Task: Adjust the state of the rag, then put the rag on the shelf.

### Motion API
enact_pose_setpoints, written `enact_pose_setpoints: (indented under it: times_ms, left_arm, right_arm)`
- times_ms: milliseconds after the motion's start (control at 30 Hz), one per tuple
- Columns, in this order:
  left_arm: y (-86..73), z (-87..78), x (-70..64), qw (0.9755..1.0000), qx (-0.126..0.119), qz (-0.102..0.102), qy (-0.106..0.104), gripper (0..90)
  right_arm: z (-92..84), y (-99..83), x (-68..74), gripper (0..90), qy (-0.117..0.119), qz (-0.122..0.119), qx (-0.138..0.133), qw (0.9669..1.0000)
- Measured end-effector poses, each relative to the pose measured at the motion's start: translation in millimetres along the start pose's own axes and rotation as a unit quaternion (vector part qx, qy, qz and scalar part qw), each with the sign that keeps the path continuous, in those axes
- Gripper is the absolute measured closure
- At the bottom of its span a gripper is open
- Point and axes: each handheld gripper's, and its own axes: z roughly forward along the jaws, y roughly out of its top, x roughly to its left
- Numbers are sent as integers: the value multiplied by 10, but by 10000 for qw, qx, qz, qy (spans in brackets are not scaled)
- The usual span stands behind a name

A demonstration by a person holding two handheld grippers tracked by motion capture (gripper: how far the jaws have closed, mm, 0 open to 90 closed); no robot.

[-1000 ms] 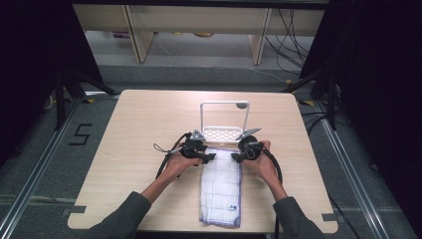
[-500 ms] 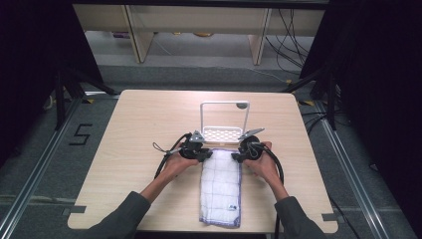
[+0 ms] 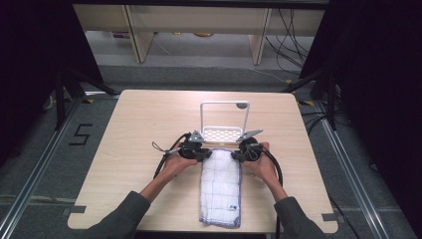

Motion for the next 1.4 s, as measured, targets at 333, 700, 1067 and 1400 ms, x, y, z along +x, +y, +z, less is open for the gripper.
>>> enact_pose_setpoints:
  times_ms: [333, 700, 1067, 1400]
  left_arm:
    - [58, -108, -40, 9998, -156, 101, 21, 816]
    - [73, -147, -56, 9997, -207, 126, 22, 817]
    - [88, -195, -61, 9996, -256, 83, 19, 818]
    - [158, -357, -133, 9989, -451, 96, -69, 818]
  right_arm:
    - [-60, 18, 30, 840, -62, 29, -89, 9999]
    - [-99, 40, 64, 839, -61, -41, -44, 10000]
    - [-149, 63, 84, 839, -91, -66, -199, 9997]
    - [-335, 93, 144, 839, 4, -65, -365, 9993]
